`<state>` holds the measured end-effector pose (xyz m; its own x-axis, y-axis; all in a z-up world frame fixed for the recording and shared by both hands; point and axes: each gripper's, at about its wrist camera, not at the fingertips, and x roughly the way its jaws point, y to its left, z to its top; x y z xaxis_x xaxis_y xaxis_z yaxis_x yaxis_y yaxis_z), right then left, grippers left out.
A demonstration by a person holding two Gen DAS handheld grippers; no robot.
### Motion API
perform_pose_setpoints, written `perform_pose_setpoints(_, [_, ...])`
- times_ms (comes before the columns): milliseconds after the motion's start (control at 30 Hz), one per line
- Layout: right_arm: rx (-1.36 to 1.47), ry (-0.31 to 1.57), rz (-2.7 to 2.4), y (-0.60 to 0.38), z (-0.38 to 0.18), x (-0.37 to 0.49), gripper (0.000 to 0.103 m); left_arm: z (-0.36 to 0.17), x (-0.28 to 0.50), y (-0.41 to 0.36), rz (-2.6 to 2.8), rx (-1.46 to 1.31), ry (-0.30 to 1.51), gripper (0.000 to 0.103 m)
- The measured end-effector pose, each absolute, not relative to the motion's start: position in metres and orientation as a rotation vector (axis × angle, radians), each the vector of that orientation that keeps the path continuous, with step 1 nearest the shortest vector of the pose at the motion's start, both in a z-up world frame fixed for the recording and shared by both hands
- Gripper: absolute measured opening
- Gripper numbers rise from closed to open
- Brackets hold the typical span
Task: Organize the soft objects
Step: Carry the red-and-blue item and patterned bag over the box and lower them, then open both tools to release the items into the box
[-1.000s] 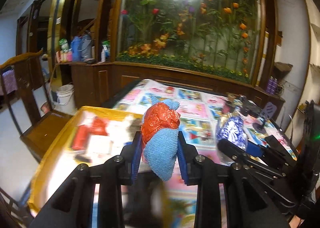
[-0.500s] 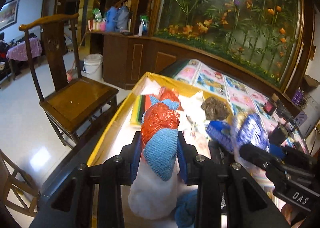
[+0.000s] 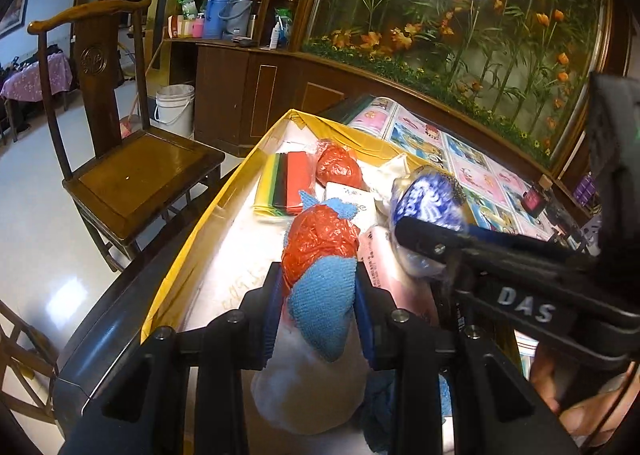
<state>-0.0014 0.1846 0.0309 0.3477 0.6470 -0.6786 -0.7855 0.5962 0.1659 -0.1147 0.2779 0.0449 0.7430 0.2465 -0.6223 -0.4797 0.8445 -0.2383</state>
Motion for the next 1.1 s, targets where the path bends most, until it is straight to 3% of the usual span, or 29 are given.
perform_pose_setpoints(133, [-0.199, 0.783, 0.921, 0.184, 0.031, 0.000, 0.049, 0.043, -0.114, 0.277, 0.416, -0.408, 0.616, 0.033])
perform_pose_setpoints(267, [-0.195, 0.775, 0.925, 0.179, 0.032, -0.005, 0.058, 0.044, -0.113, 0.276, 0.421, -0.402, 0.618, 0.047])
perform_pose_setpoints(367, [-0.196, 0.751, 0.934, 0.173, 0.036, -0.015, 0.067, 0.044, -0.114, 0.277, 0.425, -0.410, 0.612, 0.051])
perform_pose_setpoints(533, [-0.188, 0.703, 0.939, 0.152, 0.044, -0.031, 0.068, 0.045, -0.118, 0.274, 0.432, -0.396, 0.599, 0.060])
perform_pose_setpoints(600, [-0.157, 0.703, 0.948, 0.137, 0.047, -0.034, 0.069, 0.047, -0.118, 0.271, 0.450, -0.376, 0.594, 0.077])
perform_pose_setpoints(667, [-0.136, 0.699, 0.946, 0.121, 0.049, -0.036, 0.069, 0.049, -0.120, 0.271, 0.467, -0.372, 0.580, 0.085])
perform_pose_setpoints(867, [-0.095, 0.606, 0.871, 0.059, 0.055, -0.051, 0.077, 0.052, -0.122, 0.264, 0.493, -0.334, 0.557, 0.087])
perform_pose_setpoints(967, [-0.100, 0.561, 0.821, 0.025, 0.051, -0.054, 0.087, 0.055, -0.125, 0.259, 0.529, -0.307, 0.532, 0.095])
perform_pose_setpoints(1100, [-0.120, 0.527, 0.774, -0.010, 0.042, -0.050, 0.089, 0.059, -0.133, 0.251, 0.595, -0.285, 0.491, 0.100])
